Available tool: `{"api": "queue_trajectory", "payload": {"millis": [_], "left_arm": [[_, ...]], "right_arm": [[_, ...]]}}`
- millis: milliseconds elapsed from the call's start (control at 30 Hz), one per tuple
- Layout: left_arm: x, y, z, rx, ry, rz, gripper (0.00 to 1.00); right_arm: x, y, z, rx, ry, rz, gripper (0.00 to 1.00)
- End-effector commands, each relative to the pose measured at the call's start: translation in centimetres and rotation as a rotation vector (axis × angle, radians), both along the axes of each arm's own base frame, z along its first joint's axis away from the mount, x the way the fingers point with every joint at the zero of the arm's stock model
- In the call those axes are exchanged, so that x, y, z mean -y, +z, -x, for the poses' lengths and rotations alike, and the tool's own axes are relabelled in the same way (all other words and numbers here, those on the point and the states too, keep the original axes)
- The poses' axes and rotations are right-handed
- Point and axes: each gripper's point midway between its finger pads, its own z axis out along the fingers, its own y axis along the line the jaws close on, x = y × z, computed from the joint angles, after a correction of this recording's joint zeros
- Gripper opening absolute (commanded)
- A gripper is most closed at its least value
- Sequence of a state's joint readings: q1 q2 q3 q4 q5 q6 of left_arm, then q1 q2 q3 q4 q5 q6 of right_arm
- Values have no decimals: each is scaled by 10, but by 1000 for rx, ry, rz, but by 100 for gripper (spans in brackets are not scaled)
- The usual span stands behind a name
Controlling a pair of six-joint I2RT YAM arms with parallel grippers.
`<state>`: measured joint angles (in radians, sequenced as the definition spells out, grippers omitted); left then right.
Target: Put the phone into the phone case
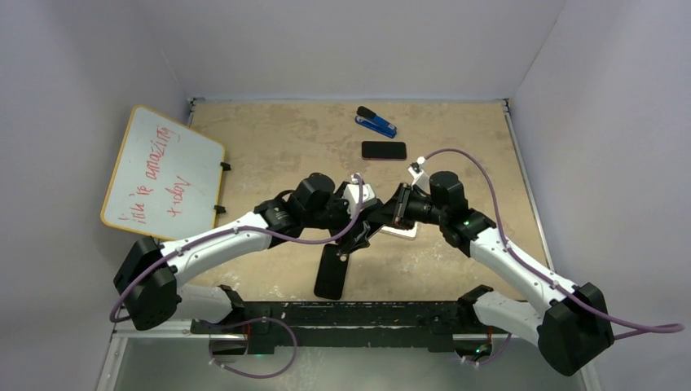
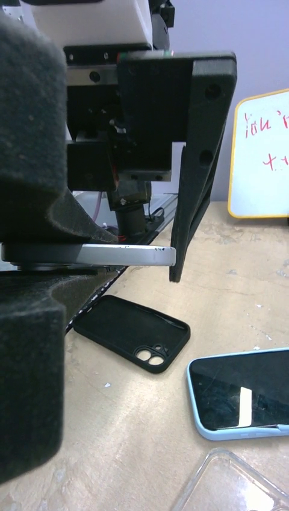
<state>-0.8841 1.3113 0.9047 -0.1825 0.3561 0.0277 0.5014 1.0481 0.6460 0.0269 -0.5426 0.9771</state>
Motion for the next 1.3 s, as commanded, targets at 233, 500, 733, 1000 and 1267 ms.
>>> {"api": "queue_trajectory", "payload": {"millis": [233,500,733,1000,1267], "left_arm": [[9,-8,-10,21,11,10,83],[6,-8,-6,-11,21,-6,47],[-4,-2,1,-67,90,21,21],[-17,13,2,-86,199,71,7],[-49,-14,9,-334,470,-121,6]], "right_arm": [[-13,19,6,62,83,-95,5],[-13,13,7,57,99,-82,9],[-7,15,1,70,35,-53,44],[2,16,-2,78,-26,-23,63],[26,16,2,77,-152,43,89]]}}
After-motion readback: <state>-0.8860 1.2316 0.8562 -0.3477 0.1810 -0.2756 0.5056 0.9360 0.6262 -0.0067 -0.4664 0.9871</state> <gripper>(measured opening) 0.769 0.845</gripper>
